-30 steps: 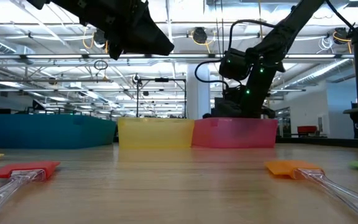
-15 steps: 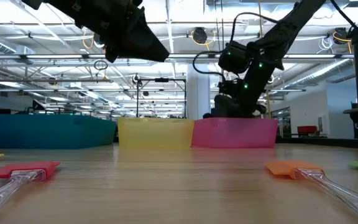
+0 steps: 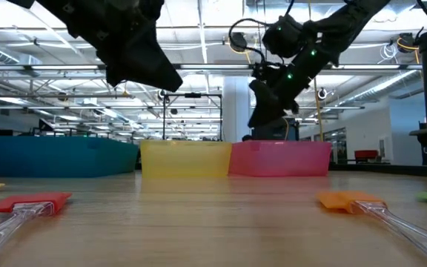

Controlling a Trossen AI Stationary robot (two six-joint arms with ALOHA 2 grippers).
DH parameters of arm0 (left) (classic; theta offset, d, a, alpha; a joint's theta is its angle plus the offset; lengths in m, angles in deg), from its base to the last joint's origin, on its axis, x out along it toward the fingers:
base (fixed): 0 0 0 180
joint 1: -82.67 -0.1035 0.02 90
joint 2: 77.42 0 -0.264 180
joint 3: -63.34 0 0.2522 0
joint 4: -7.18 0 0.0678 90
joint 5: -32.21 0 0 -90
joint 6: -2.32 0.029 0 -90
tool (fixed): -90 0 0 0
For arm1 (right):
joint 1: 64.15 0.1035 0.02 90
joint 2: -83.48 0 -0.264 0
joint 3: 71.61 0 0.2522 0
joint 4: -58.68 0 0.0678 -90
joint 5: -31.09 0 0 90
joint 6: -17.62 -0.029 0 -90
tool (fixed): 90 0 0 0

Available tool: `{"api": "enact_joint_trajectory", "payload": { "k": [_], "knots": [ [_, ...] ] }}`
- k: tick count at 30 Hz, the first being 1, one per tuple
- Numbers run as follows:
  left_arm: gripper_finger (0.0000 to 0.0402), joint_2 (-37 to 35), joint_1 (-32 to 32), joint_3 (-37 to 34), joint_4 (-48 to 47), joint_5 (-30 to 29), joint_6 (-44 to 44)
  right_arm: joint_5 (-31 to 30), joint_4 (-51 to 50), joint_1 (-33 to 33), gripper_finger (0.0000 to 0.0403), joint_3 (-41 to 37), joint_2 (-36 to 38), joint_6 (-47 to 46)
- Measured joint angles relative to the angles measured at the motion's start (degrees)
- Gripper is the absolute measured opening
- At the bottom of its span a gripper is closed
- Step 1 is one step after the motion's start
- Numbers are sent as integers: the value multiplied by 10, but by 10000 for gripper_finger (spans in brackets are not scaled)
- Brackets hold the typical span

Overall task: Pick & Place Kitchen Items
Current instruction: Put the left green spatula into the yellow bin

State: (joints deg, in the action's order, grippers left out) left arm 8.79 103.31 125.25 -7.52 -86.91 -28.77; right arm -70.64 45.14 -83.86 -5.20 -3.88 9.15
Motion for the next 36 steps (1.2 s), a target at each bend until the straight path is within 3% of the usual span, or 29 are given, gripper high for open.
{"api": "enact_joint_trajectory", "payload": {
  "k": [8, 15, 20, 25, 36],
  "knots": [
    [76, -1, 27, 0, -68, 89, -101, 81, 135, 39, 89, 0, 0, 106],
    [76, -47, 52, 0, -228, 135, -215, 147, 258, 58, 83, 0, 1, 137],
    [76, -86, 56, 1, -374, 184, -291, 150, 264, 66, 116, 0, 0, 143],
    [76, -95, 61, 1, -490, 187, -355, 150, 260, 78, 157, 0, 0, 139],
    [76, -94, 61, 0, -576, 232, -390, 150, 227, 131, 175, 0, 0, 140]
  ]
}}
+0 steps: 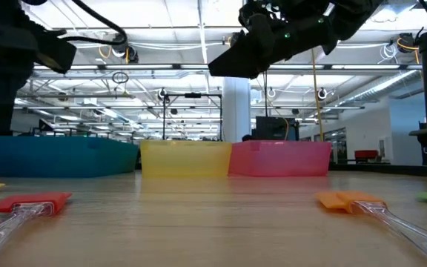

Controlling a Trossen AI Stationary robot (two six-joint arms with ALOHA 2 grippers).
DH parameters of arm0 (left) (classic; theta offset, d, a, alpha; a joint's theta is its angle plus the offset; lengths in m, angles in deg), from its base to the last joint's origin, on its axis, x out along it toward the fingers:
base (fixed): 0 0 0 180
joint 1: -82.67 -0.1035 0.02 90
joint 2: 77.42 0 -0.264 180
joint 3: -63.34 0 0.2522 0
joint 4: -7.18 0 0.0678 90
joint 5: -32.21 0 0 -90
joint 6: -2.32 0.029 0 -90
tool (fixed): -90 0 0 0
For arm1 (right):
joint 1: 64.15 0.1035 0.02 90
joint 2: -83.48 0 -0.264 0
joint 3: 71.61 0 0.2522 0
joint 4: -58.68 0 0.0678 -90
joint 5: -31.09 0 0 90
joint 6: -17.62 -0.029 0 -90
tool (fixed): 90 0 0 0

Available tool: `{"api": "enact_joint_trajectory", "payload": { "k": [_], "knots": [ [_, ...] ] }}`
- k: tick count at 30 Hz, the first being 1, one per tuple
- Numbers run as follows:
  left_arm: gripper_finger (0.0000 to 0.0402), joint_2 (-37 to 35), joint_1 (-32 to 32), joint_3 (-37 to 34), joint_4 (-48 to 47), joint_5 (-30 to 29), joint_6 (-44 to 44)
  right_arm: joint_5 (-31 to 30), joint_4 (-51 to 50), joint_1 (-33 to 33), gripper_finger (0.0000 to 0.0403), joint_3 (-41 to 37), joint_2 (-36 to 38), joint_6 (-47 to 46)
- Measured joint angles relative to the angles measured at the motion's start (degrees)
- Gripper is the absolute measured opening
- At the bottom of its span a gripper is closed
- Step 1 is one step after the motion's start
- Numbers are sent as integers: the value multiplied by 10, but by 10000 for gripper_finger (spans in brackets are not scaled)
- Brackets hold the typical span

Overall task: Pick & Place Kitchen Items
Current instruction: Put the left green spatula into the yellow bin

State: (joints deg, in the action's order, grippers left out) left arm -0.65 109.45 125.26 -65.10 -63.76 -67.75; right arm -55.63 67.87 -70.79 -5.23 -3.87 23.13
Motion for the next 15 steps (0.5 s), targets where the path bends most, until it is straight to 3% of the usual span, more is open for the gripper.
{"api": "enact_joint_trajectory", "payload": {
  "k": [8, 15],
  "knots": [
    [84, 0, 0, 0, -53, 106, -2, -2, 10, 54, 185, -38, 0, 42],
    [151, 0, 4, 0, -71, 124, -46, -2, 105, 87, 187, -114, 0, 45]
  ]
}}
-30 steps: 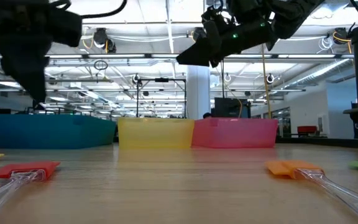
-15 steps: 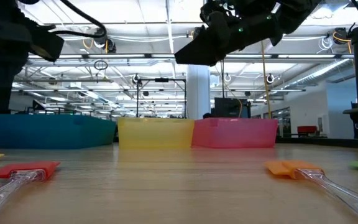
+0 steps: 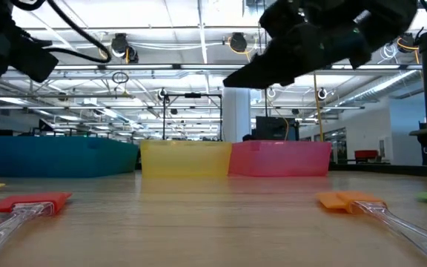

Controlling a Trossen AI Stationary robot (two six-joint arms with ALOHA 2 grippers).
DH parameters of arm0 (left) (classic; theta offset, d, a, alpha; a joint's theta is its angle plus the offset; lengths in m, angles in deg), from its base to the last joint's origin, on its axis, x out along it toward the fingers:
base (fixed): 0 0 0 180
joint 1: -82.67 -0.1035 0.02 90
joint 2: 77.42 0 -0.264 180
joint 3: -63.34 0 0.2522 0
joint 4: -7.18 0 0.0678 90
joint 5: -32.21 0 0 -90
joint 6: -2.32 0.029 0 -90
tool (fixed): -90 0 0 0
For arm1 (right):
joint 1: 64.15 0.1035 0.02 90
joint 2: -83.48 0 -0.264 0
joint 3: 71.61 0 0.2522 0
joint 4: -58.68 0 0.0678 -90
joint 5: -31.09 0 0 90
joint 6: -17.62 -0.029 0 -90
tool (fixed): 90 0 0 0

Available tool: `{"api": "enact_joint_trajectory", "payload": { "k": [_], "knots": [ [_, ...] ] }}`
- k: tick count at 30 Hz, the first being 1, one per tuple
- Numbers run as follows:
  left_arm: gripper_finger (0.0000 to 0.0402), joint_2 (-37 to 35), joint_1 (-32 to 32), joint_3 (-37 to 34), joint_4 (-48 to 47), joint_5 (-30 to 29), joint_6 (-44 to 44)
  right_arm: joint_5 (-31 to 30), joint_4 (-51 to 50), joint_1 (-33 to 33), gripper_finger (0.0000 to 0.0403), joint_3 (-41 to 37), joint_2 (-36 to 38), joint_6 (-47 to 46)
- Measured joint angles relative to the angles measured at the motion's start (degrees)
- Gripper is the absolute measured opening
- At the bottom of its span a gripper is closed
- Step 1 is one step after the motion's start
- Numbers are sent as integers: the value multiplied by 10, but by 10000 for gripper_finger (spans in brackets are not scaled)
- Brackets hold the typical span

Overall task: Pick & Place Kitchen Items
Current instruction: Put the left green spatula into the yellow bin

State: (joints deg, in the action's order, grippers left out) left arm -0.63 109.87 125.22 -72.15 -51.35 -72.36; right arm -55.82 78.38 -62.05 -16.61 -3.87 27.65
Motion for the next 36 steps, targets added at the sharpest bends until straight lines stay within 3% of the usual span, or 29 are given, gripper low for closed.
{"api": "enact_joint_trajectory", "payload": {
  "k": [7, 13, 18, 27, 36],
  "knots": [
    [217, 0, 16, -5, -57, 22, -130, 0, 173, 6, 184, -91, 0, 17],
    [236, 0, 47, -38, -39, 30, -188, 0, 272, 5, 185, -130, 0, 31],
    [237, 0, 62, -69, -21, 30, -238, 0, 273, 6, 182, -130, 0, 31],
    [237, 0, 78, -132, 117, 6, -266, 0, 264, 5, 182, -130, 0, 23],
    [237, -1, 84, -148, 107, 15, -294, 0, 263, 5, 179, -130, 0, 12]
  ]
}}
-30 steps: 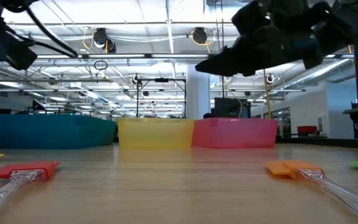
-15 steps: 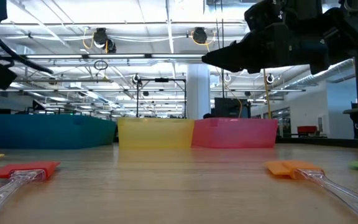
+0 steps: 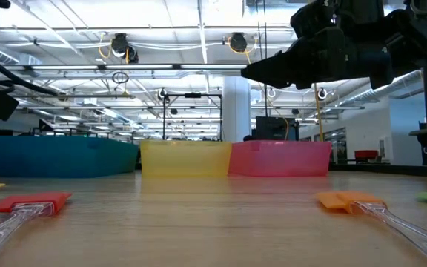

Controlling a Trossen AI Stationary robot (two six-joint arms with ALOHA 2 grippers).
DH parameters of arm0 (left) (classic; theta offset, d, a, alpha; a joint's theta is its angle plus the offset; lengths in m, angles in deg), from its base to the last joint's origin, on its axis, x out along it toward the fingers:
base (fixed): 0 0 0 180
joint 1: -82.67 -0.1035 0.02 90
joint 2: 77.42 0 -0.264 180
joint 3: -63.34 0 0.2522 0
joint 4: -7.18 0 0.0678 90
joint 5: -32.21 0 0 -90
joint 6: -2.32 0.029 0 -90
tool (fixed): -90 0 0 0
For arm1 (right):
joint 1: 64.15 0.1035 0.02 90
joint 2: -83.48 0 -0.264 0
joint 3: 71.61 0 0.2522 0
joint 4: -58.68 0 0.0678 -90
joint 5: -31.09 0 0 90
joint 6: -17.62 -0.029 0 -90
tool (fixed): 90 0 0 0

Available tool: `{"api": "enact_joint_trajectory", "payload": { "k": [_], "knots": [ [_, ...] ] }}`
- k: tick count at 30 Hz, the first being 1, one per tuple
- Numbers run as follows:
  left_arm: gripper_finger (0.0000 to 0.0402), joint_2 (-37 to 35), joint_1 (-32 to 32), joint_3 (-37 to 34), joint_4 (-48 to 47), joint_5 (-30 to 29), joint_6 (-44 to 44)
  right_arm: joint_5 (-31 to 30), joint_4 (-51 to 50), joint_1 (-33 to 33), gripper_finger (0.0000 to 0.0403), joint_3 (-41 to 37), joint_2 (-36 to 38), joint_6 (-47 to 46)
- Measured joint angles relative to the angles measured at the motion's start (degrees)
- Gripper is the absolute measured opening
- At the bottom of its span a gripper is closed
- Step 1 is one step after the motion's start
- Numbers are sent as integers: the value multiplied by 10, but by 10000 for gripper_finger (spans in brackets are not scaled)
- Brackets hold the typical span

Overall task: Pick & Place Kitchen Items
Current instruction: Put the left green spatula into the yellow bin

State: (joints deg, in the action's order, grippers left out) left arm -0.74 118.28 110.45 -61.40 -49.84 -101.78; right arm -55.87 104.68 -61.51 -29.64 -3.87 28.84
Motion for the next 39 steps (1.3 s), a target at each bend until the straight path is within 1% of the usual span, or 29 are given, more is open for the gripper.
{"api": "enact_joint_trajectory", "payload": {
  "k": [8, 15, 20, 28, 30, 32, 36, 39],
  "knots": [
    [237, 2, 1, 27, -23, 5, 0, 0, 0, 0, 177, 0, 0, 2],
    [237, 2, 5, 28, -27, -7, -2, 0, 0, 0, 176, 0, 0, 4],
    [236, 2, 18, 16, -27, -9, -22, 0, 0, 0, 176, 0, 0, 4],
    [234, 0, 47, -5, -10, -11, -79, 0, 0, 0, 175, 0, 0, 4],
    [220, 0, 50, -5, 2, -12, -86, 0, 0, 0, 176, 0, 0, 4],
    [192, 0, 52, -5, 19, -22, -85, 0, 0, 0, 175, 0, 0, 4],
    [118, 0, 55, -5, 40, -60, -83, 0, 0, 0, 174, 0, 0, 4],
    [68, 1, 55, -6, 43, -77, -83, 0, 0, 0, 175, 0, 0, 4]
  ]
}}
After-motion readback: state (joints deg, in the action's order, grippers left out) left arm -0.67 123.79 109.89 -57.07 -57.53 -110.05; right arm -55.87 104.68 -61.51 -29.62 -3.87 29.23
